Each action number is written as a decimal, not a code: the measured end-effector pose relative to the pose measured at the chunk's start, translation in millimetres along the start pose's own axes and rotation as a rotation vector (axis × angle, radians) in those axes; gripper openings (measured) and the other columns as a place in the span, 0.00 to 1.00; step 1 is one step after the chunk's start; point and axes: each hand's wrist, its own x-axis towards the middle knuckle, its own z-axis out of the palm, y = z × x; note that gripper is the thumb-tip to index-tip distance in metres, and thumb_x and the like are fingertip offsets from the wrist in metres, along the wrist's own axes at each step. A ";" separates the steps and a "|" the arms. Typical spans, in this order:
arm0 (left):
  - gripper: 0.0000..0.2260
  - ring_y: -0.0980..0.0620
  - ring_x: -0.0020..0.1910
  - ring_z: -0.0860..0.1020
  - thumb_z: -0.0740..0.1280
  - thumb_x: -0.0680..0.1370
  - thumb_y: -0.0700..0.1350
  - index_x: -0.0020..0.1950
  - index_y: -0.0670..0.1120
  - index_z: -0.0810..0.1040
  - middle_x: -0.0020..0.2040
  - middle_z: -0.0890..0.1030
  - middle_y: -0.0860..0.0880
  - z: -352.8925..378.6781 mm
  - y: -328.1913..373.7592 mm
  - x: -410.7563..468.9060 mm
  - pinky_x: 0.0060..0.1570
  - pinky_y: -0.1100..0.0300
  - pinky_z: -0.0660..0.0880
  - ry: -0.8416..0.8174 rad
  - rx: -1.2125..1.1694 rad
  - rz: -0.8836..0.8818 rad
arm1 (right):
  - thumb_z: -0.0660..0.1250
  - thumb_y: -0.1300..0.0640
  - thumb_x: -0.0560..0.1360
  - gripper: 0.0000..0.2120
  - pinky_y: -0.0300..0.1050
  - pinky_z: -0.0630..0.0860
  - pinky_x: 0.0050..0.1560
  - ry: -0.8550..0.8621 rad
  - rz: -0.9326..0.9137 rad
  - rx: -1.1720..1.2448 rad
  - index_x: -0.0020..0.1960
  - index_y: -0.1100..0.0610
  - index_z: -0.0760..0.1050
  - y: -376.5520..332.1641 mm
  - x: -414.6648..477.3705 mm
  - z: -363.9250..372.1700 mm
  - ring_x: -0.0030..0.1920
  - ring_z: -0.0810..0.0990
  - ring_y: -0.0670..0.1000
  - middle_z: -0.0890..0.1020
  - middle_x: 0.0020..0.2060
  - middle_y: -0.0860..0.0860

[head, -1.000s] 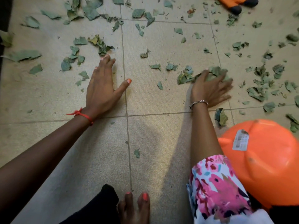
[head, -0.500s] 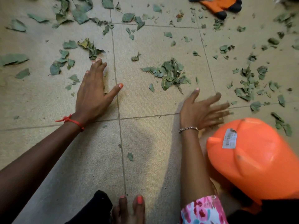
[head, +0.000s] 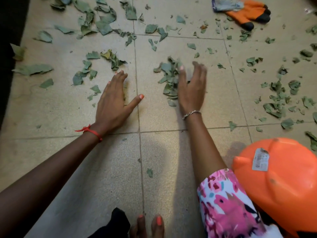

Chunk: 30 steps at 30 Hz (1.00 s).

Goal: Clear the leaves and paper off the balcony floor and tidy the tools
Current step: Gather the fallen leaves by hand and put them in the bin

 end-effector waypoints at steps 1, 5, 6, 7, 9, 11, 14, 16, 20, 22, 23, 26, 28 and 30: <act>0.36 0.50 0.76 0.55 0.56 0.74 0.63 0.76 0.45 0.56 0.77 0.57 0.47 -0.8 -0.1 -0.1 0.74 0.52 0.53 -0.002 -0.014 -0.001 | 0.52 0.39 0.78 0.28 0.57 0.60 0.72 0.034 0.029 -0.059 0.72 0.53 0.62 1.9 7.2 1.5 0.75 0.55 0.54 0.59 0.75 0.54; 0.37 0.50 0.76 0.56 0.56 0.73 0.65 0.76 0.44 0.57 0.77 0.57 0.47 -1.6 -2.2 0.3 0.74 0.50 0.56 -0.004 -0.056 0.001 | 0.51 0.39 0.79 0.30 0.48 0.46 0.75 -0.110 0.011 -0.214 0.75 0.54 0.58 1.0 22.3 10.5 0.76 0.51 0.51 0.57 0.76 0.54; 0.37 0.50 0.75 0.56 0.56 0.73 0.64 0.76 0.44 0.57 0.77 0.58 0.47 -1.2 -2.8 0.2 0.74 0.50 0.56 0.000 -0.067 0.002 | 0.51 0.39 0.79 0.29 0.48 0.46 0.75 -0.160 -0.052 -0.209 0.75 0.54 0.58 -3.2 20.2 15.8 0.76 0.53 0.51 0.59 0.75 0.53; 0.36 0.50 0.75 0.57 0.57 0.74 0.64 0.76 0.44 0.58 0.77 0.58 0.47 -0.9 -2.7 0.3 0.74 0.50 0.57 0.008 -0.082 0.004 | 0.50 0.39 0.79 0.29 0.49 0.49 0.75 -0.201 -0.127 -0.183 0.74 0.54 0.60 -8.4 16.0 20.7 0.75 0.56 0.51 0.61 0.74 0.53; 0.34 0.53 0.75 0.58 0.59 0.75 0.61 0.75 0.45 0.59 0.76 0.59 0.47 -0.8 -3.6 -0.3 0.73 0.52 0.59 0.033 -0.140 0.003 | 0.49 0.41 0.80 0.27 0.51 0.55 0.74 -0.283 -0.268 -0.127 0.72 0.55 0.62 -22.3 3.1 31.5 0.73 0.61 0.52 0.66 0.72 0.53; 0.32 0.56 0.73 0.59 0.61 0.75 0.59 0.74 0.44 0.61 0.76 0.60 0.48 -2.6 -3.5 -1.9 0.72 0.58 0.60 0.068 -0.247 0.004 | 0.50 0.47 0.81 0.23 0.48 0.57 0.73 -0.392 -0.364 -0.021 0.71 0.57 0.64 -38.9 -11.3 38.0 0.73 0.63 0.51 0.67 0.71 0.53; 0.27 0.53 0.75 0.58 0.60 0.76 0.55 0.72 0.43 0.64 0.74 0.63 0.47 -7.5 -6.7 -5.8 0.73 0.58 0.58 0.162 -0.352 0.015 | 0.51 0.53 0.82 0.19 0.39 0.60 0.70 -0.382 -0.291 0.321 0.70 0.59 0.67 -59.1 -27.3 35.7 0.71 0.65 0.50 0.69 0.70 0.55; 0.26 0.54 0.75 0.57 0.59 0.76 0.56 0.71 0.43 0.66 0.74 0.64 0.48 -13.8 -13.5 -9.7 0.72 0.64 0.55 0.231 -0.339 -0.013 | 0.51 0.49 0.81 0.22 0.45 0.59 0.72 -0.208 -0.129 0.272 0.71 0.58 0.64 -60.8 -41.5 33.7 0.73 0.61 0.51 0.65 0.72 0.55; 0.26 0.60 0.72 0.55 0.56 0.77 0.57 0.71 0.44 0.66 0.74 0.63 0.49 -33.6 -32.1 -11.9 0.73 0.60 0.53 0.316 -0.298 -0.129 | 0.49 0.30 0.73 0.43 0.52 0.41 0.76 -0.256 -0.048 -0.150 0.77 0.57 0.46 -57.6 -97.0 33.9 0.77 0.43 0.54 0.48 0.77 0.58; 0.24 0.54 0.74 0.56 0.57 0.79 0.55 0.71 0.43 0.66 0.74 0.63 0.47 -44.3 -41.2 -9.4 0.74 0.49 0.54 0.344 -0.267 -0.174 | 0.49 0.25 0.68 0.51 0.52 0.35 0.74 -0.301 -0.180 -0.270 0.77 0.58 0.39 -62.9 -112.9 43.3 0.76 0.40 0.56 0.44 0.76 0.60; 0.24 0.52 0.75 0.57 0.56 0.79 0.54 0.71 0.43 0.66 0.74 0.63 0.46 -49.2 -45.4 -7.8 0.74 0.49 0.55 0.356 -0.251 -0.198 | 0.50 0.23 0.66 0.53 0.53 0.34 0.73 -0.321 -0.240 -0.314 0.76 0.56 0.36 -67.4 -114.4 51.0 0.76 0.39 0.57 0.42 0.76 0.61; 0.25 0.50 0.75 0.57 0.56 0.78 0.55 0.71 0.43 0.65 0.75 0.61 0.46 -58.8 -58.7 -4.3 0.74 0.52 0.56 0.372 -0.209 -0.257 | 0.52 0.23 0.66 0.52 0.58 0.33 0.72 -0.363 -0.324 -0.367 0.76 0.51 0.35 -85.6 -95.8 76.3 0.75 0.36 0.60 0.38 0.75 0.61; 0.26 0.49 0.75 0.55 0.57 0.78 0.56 0.72 0.43 0.64 0.75 0.60 0.45 -62.7 -68.1 -3.5 0.74 0.50 0.55 0.354 -0.152 -0.264 | 0.52 0.22 0.65 0.52 0.60 0.36 0.73 -0.359 -0.362 -0.359 0.77 0.51 0.37 -97.2 -72.3 90.1 0.75 0.36 0.61 0.38 0.75 0.60; 0.27 0.48 0.76 0.54 0.58 0.78 0.57 0.73 0.43 0.62 0.75 0.58 0.45 -66.1 -77.9 -4.3 0.74 0.46 0.53 0.319 -0.069 -0.257 | 0.53 0.22 0.65 0.52 0.60 0.38 0.73 -0.343 -0.394 -0.350 0.77 0.51 0.39 -104.0 -46.7 100.4 0.75 0.37 0.61 0.39 0.76 0.59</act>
